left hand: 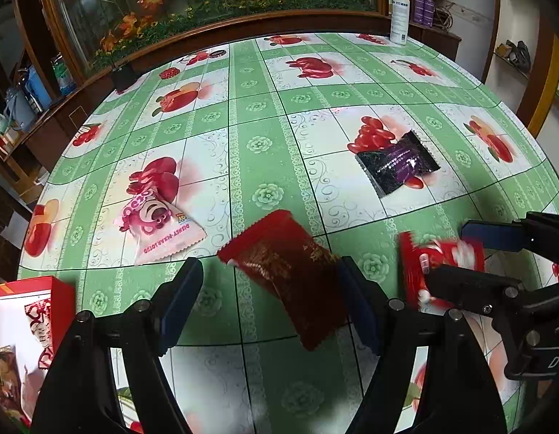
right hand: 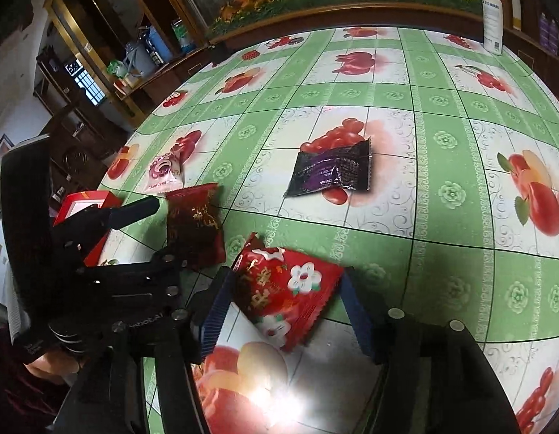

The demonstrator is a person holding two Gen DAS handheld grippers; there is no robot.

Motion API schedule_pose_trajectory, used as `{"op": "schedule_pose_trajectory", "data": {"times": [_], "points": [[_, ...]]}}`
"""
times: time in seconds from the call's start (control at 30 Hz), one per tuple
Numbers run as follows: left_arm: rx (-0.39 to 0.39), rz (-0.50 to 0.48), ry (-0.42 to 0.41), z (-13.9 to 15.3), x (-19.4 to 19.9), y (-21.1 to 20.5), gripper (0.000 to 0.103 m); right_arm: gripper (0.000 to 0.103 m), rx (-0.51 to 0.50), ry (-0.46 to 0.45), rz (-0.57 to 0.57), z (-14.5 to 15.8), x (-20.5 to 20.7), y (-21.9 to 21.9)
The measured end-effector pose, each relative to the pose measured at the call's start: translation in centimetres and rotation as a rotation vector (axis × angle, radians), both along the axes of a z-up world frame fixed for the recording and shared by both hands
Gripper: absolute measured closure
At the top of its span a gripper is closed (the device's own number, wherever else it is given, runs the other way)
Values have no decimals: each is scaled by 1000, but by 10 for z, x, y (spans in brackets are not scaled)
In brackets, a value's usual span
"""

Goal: Organize snacks
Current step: 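Grasp the dark red packet with left while right grasps the red-white flower packet, then lift the dark red packet with left while right lifts the flower packet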

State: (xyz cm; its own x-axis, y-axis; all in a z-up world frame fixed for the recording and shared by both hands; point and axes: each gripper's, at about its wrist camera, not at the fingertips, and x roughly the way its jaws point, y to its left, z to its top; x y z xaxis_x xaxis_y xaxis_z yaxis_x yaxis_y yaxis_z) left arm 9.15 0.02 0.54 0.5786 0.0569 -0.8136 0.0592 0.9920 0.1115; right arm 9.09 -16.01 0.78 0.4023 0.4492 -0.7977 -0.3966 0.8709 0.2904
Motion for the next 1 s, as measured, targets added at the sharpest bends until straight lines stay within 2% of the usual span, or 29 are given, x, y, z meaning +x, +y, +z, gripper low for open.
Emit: {"op": "schedule_pose_trajectory", "data": {"times": [0.17,0.27,0.3,0.47,0.53,0.67,0.83,0.97,1.0], "points": [[-46,-6,-1,-4,4,7,27,42,-24,-48,22,-1,-6,8],[-77,-22,-3,-5,1,12,31,56,4,-24,77,-1,-9,12],[-80,-29,-3,-5,0,13,35,57,-2,-23,92,-1,-10,14],[-93,-41,8,-5,-8,24,36,55,-92,-76,161,-1,-24,30],[-106,-47,20,-5,-13,30,36,54,-94,-85,160,-2,-25,31],[-96,-88,45,-4,-37,43,36,56,-82,-80,143,-2,-22,28],[-84,-167,122,-1,-73,53,36,56,-89,-84,142,-2,-21,29],[9,-179,125,7,-91,50,36,56,-93,-87,140,-2,-22,29],[17,-172,116,11,-94,49,33,56,-93,-87,140,-2,-22,29]]}}
